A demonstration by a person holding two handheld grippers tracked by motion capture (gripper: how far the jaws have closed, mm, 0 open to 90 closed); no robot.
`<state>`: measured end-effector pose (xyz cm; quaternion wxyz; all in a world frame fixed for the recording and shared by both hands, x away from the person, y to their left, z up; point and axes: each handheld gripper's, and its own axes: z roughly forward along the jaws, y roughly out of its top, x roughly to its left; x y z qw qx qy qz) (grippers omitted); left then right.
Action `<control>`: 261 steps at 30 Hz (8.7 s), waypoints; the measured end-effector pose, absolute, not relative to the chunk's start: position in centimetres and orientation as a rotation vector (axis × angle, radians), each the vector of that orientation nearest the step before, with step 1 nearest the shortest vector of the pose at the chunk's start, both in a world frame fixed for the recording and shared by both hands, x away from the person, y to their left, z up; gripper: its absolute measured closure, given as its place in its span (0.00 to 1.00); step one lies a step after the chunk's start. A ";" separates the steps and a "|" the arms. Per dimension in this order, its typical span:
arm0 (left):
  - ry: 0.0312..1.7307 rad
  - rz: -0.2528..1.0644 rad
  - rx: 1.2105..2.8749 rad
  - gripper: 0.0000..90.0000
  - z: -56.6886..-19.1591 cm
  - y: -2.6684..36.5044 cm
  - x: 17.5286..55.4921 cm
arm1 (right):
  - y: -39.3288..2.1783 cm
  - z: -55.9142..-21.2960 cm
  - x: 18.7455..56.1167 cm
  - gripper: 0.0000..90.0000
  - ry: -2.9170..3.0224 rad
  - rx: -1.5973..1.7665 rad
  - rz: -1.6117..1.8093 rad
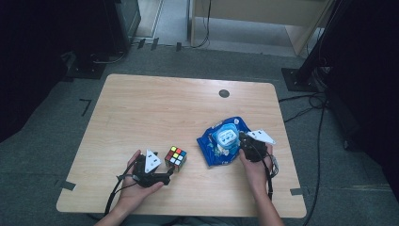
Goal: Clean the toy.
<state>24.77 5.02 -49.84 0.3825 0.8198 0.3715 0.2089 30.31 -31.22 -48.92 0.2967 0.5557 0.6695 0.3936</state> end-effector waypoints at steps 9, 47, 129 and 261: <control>0.956 0.534 2.085 0.19 -49.8 5.2 24.9 | -30.0 -49.3 28.9 1.00 1.971 1.264 0.890; 0.950 0.532 2.101 0.19 -50.1 4.9 24.7 | -29.1 -50.0 31.1 0.68 1.886 1.354 1.161; 0.934 0.501 2.132 0.19 -50.8 4.0 24.5 | -27.8 -50.9 27.2 0.80 1.988 1.380 1.196; 0.553 0.386 2.089 0.38 -48.8 2.2 22.8 | -19.9 -46.6 21.0 0.99 2.096 1.106 1.564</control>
